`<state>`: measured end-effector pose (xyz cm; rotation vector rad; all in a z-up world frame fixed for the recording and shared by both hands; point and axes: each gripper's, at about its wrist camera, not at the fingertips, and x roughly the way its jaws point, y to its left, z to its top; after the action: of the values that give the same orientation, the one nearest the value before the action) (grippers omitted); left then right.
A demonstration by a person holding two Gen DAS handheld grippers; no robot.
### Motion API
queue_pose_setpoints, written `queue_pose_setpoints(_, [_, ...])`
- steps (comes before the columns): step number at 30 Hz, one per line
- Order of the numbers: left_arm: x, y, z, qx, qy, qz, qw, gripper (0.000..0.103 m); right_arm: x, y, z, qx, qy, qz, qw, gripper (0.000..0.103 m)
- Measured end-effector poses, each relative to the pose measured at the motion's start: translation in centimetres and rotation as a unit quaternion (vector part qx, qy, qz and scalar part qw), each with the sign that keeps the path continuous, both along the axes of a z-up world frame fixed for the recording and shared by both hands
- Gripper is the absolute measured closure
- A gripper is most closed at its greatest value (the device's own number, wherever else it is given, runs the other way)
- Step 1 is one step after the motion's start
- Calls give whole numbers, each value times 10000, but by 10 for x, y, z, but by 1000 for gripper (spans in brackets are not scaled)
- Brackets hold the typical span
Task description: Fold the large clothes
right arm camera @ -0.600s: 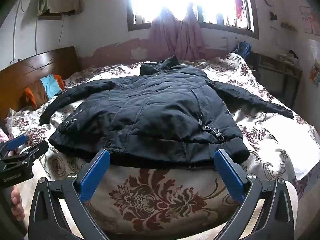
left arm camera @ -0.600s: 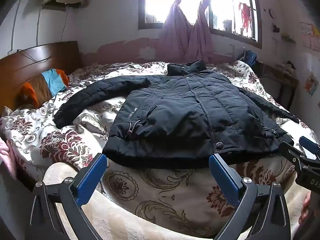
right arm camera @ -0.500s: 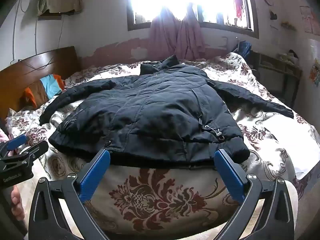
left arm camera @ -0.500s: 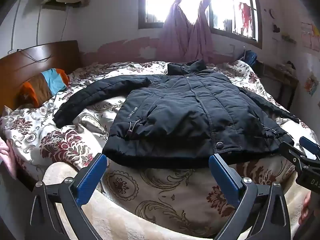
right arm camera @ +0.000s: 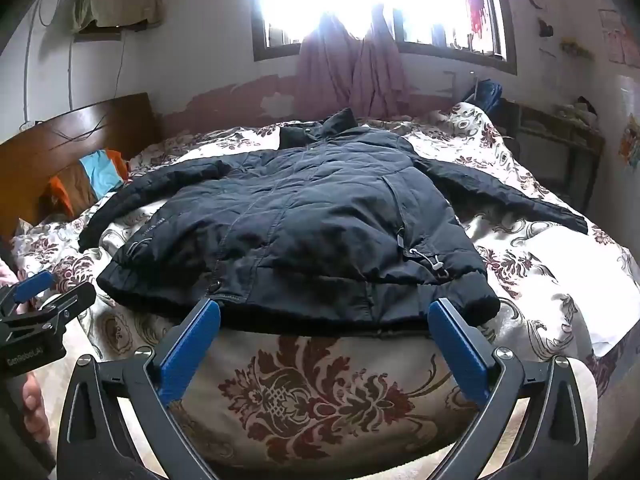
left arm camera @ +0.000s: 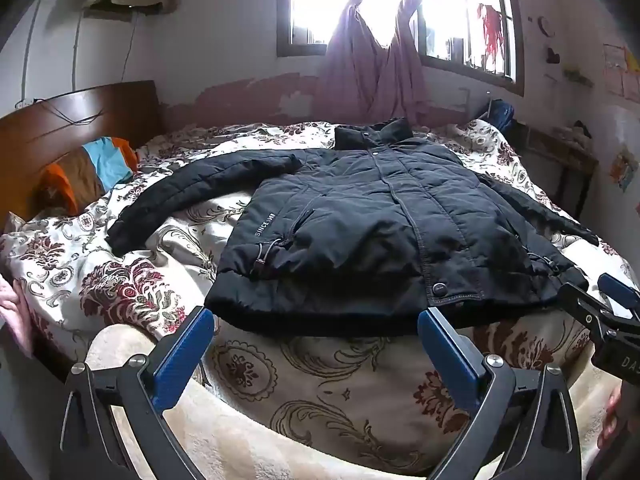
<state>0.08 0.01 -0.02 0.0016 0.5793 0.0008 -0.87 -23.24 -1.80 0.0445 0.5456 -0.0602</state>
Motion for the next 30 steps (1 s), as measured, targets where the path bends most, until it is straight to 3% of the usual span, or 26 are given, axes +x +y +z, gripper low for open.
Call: queue_pose_setpoints(30, [0,2,-4,1,0,-31,10000,0,1,-3,0,39,16,-3,10000,1])
